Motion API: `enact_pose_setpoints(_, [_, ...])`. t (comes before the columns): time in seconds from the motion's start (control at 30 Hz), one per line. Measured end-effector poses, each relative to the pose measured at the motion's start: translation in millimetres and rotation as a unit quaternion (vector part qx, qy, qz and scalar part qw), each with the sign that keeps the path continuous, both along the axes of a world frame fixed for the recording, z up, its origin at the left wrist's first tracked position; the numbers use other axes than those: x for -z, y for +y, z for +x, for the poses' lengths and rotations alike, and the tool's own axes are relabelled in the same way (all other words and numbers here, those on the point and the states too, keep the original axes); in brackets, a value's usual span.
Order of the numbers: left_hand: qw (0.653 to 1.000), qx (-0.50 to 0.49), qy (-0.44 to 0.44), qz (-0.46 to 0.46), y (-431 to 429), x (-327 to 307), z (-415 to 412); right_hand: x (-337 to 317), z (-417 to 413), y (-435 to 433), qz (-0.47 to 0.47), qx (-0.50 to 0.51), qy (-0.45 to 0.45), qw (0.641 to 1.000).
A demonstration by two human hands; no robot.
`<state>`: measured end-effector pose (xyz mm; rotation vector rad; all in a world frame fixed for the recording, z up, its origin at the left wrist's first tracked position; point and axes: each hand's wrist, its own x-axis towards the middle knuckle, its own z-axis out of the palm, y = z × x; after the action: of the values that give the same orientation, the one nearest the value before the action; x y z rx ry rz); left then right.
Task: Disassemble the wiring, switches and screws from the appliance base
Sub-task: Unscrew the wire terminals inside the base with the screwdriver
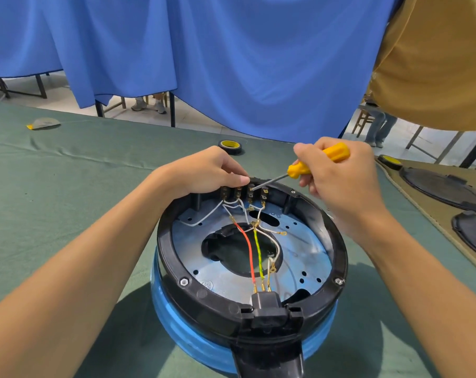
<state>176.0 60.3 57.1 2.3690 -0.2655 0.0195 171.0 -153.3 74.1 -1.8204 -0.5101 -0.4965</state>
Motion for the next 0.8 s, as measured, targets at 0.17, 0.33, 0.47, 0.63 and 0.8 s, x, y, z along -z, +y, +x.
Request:
enact_pose_setpoints(0.17, [1.0, -0.006, 0.005, -0.005, 9.6, -2.1, -2.2, 12.2, 2.0, 0.6, -0.026, -0.044, 0.036, 0.998])
enact_pose_setpoints(0.33, [0.998, -0.031, -0.016, -0.051, 13.6, 6.7, -0.1, 8.9, 2.5, 4.9, -0.041, -0.041, 0.022, 0.998])
enact_pose_setpoints(0.47, [0.996, -0.031, -0.018, -0.084, 14.9, 10.9, 1.8, 8.5, 2.1, 7.3, -0.046, -0.033, 0.02, 0.998])
enact_pose_setpoints(0.63, [0.995, -0.025, -0.02, -0.092, 14.6, 11.9, 2.3, 4.1, 1.7, 11.3, -0.088, -0.03, -0.009, 0.996])
enact_pose_setpoints(0.8, [0.995, -0.022, -0.021, -0.092, 14.3, 11.5, 2.3, -5.1, 8.5, 20.7, -0.11, -0.027, -0.012, 0.993])
